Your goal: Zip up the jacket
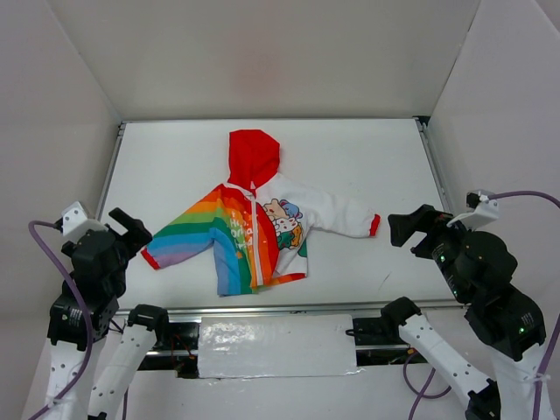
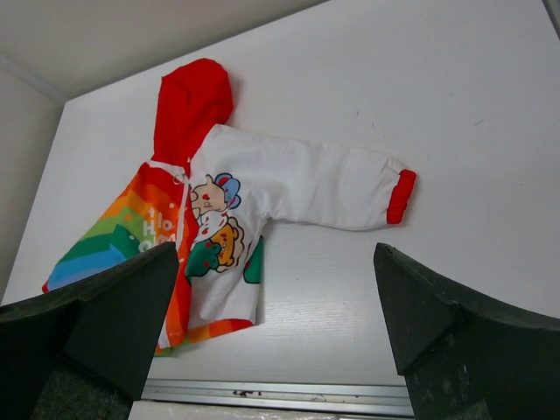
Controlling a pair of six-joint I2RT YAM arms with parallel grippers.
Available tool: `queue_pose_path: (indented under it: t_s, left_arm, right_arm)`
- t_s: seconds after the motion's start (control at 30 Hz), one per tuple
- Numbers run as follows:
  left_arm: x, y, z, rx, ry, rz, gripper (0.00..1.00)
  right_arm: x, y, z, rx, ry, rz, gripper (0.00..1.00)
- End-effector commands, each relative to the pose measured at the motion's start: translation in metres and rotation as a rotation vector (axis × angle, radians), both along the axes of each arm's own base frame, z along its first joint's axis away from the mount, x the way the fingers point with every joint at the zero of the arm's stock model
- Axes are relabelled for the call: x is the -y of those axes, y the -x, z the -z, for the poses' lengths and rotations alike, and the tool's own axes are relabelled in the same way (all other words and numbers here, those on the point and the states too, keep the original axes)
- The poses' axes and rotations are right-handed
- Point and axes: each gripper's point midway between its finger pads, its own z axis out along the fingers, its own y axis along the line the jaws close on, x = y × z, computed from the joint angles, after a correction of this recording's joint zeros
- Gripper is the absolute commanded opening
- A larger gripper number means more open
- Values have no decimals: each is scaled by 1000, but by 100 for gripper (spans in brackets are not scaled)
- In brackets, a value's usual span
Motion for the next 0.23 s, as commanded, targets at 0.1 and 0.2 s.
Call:
queue_pose_path:
  t_s: [0.1,0.2]
  left_arm:
    - [2,-2,-10,49,-7,19,100]
    - [3,-3,-10,50,-9,26,99]
  right_arm:
    - [-3,-5,-3,16,3,-6,100]
    - [-6,-6,-3,13,0,-21,100]
